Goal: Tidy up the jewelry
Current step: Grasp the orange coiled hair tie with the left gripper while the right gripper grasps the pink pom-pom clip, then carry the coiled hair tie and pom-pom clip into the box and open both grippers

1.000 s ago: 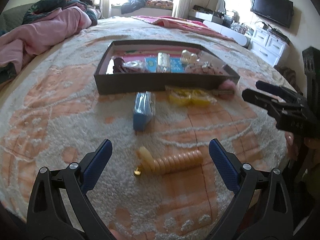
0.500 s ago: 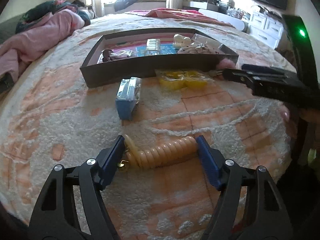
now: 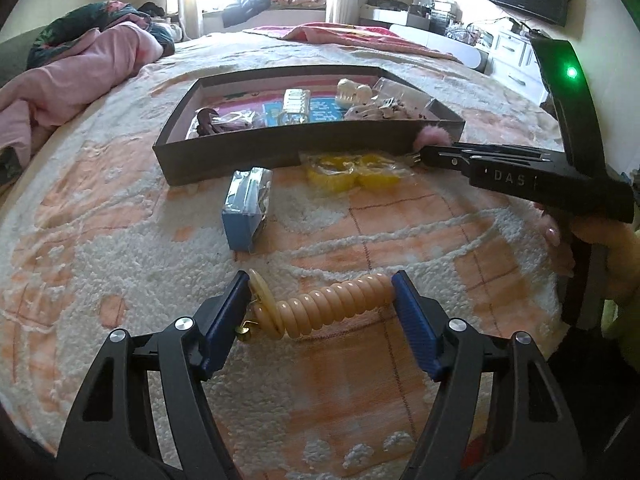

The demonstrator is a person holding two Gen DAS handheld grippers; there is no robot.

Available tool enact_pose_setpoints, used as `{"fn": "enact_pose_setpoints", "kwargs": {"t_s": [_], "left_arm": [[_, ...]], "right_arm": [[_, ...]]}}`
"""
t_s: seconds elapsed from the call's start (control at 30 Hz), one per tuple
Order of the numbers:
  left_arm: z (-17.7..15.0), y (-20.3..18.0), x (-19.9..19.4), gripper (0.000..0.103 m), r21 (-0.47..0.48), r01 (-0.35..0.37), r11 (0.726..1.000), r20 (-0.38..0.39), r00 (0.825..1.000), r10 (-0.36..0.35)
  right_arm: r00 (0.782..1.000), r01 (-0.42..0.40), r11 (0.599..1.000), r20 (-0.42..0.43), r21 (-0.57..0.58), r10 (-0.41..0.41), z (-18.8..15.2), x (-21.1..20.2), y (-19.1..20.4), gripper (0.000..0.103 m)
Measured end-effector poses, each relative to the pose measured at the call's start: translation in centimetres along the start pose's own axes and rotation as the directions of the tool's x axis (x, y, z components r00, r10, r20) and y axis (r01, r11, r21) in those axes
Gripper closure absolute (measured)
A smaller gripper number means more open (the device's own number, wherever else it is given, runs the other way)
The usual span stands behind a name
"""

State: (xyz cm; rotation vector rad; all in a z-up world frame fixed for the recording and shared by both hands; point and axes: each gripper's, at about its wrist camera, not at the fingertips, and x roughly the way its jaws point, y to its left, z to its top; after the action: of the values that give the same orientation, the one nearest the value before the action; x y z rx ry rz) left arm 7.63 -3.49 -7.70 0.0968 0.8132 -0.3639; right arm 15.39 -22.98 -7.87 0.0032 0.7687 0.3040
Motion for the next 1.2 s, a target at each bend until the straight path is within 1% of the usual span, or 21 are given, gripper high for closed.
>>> {"fn": "enact_pose_setpoints", "kwargs": {"t_s": [0.4, 0.6, 0.9, 1.2], "left_arm": [[0.7, -0.3, -0.8, 0.04, 0.0, 0.014, 1.0, 0.038, 0.999, -0.014], [1.2, -0.5, -1.0, 0.04, 0.003, 0.017, 1.0, 0.05, 0.999, -0.017], [2.9, 0.3, -1.4, 0.04, -0.015, 0.005, 1.0, 0.093, 0.996, -0.004], [5.7, 1.6, -1.2, 0.04, -0.036, -0.012, 0.999, 0.136, 0.991, 0.017]], "right_arm": [[0.999, 0.008, 1.0, 0.038, 0.027, -0.009, -0.8, -2.6, -1.1, 0.072], [0.998, -0.008, 0.999, 0.058, 0.036, 0.006, -0.9, -4.3, -1.1, 0.072], [0.995, -0.033, 0.999, 0.094, 0.02, 0.031, -0.1, -5.6, -0.2, 0.072], [0.994, -0.031, 0.999, 0.109, 0.013, 0.03, 1.0, -5.3, -0.3, 0.072]]}}
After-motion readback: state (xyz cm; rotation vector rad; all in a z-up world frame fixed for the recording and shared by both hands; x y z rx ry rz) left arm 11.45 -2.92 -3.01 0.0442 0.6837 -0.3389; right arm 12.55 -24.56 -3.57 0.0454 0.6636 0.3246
